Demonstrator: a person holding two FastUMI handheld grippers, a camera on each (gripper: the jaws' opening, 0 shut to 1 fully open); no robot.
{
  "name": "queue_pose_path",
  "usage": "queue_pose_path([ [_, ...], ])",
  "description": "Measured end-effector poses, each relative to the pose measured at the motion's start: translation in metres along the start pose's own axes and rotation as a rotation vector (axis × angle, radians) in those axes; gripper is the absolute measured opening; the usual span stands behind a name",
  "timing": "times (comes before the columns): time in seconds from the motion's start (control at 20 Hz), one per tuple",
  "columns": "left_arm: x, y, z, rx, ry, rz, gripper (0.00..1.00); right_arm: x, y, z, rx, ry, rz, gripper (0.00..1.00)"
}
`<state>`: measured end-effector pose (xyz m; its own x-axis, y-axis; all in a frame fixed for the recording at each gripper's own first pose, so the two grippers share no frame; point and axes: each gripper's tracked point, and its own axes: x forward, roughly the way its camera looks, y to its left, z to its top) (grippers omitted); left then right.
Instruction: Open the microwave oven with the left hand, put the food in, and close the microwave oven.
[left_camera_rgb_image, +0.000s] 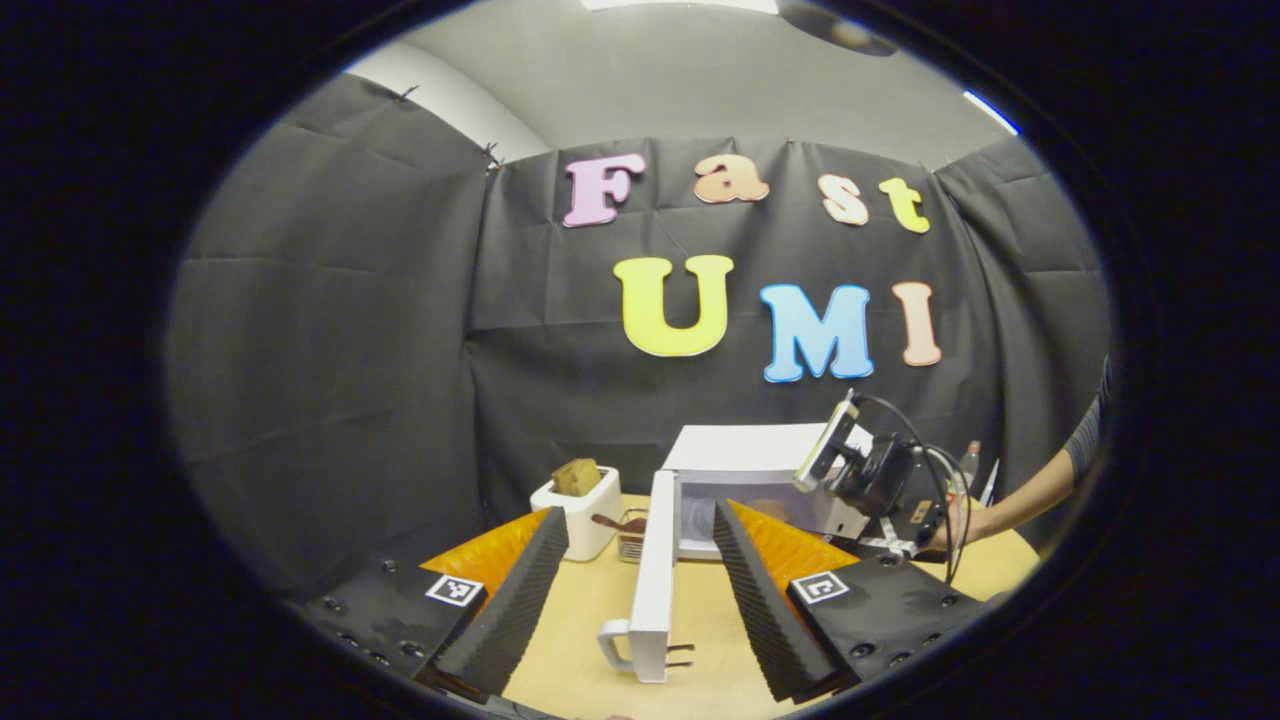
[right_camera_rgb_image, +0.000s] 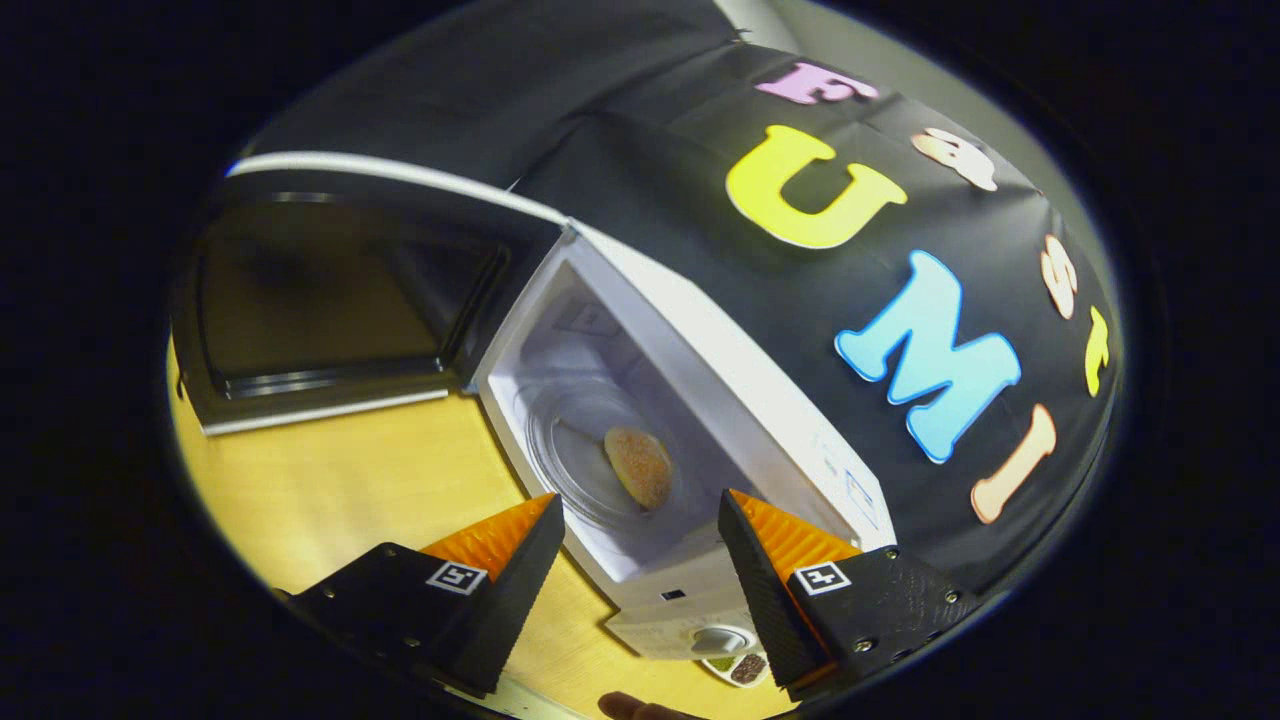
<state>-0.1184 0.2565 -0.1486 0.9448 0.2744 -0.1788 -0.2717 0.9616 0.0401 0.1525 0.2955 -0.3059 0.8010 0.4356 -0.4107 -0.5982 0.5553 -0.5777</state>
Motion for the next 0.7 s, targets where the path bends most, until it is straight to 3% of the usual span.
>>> queue_pose_path([
  [0.1, 0.003, -0.009, -0.001, -0.023, -0.003, -0.039, 0.96, -0.028, 0.008, 0.014, 0.075, -0.029, 0.085, 0.95],
  [0.2, 0.007, -0.013, 0.000, -0.048, -0.010, -0.057, 0.96, -0.051, 0.007, 0.023, 0.151, -0.052, 0.100, 0.96],
  [0.7, 0.043, 0.008, -0.026, -0.115, 0.006, -0.109, 0.96, -0.159, -0.048, 0.054, 0.409, -0.140, -0.103, 0.96],
])
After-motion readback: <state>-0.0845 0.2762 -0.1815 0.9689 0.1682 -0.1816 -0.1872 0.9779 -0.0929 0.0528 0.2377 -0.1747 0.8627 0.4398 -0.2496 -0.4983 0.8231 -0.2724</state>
